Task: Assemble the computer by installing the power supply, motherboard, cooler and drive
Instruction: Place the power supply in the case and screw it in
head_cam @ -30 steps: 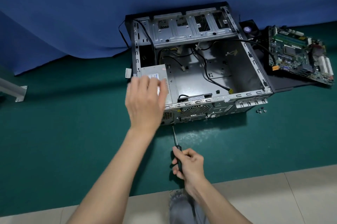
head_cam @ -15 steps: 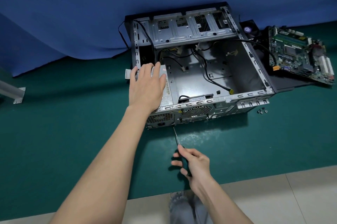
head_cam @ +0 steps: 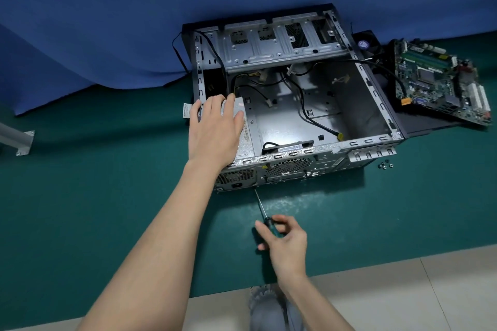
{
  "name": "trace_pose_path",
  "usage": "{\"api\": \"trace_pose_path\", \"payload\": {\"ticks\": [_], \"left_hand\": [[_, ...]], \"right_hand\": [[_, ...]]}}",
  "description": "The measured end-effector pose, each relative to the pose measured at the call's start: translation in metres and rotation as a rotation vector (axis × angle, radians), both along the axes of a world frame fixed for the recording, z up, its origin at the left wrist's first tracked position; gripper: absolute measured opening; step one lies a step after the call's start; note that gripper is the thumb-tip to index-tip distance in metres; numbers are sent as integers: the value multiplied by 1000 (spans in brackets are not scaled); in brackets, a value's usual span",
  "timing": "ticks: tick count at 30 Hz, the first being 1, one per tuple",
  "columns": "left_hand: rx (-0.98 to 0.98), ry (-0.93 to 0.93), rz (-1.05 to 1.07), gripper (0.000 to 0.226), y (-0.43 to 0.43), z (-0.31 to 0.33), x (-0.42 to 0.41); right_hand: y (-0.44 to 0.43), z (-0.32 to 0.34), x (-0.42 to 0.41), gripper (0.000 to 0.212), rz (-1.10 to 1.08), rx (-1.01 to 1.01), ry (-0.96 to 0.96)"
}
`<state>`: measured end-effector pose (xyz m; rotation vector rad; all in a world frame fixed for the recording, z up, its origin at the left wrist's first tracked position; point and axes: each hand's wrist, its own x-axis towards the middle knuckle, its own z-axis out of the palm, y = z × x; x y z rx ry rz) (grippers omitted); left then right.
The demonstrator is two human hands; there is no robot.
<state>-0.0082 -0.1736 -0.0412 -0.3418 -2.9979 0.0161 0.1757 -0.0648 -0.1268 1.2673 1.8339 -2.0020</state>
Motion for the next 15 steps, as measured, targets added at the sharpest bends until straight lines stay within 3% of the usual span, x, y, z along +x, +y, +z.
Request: {"api": "trace_pose_path", "payload": {"ticks": [2, 3, 6, 7, 9, 13, 15], "left_hand": [[2, -4, 1, 49, 0, 0, 0], [0, -1, 1, 49, 1, 0, 0], [2, 8, 3, 49, 1, -2, 0], [0, 10, 2, 49, 1, -2, 1], [-3, 9, 0, 49, 1, -2, 1], [9, 7, 2, 48, -1, -1, -1], [12, 7, 4, 48, 0, -2, 0]], "right_hand": [[-4, -1, -1, 22, 86, 187, 28], [-4, -1, -2, 25, 74, 138, 14], [2, 7, -5, 21, -184, -518, -115], [6, 10, -3, 20, -219, -642, -143], [9, 12, -4, 27, -147, -557, -133], [-4, 1, -5, 30, -83, -116, 6], [-6, 1, -6, 30, -78, -65, -1]]}}
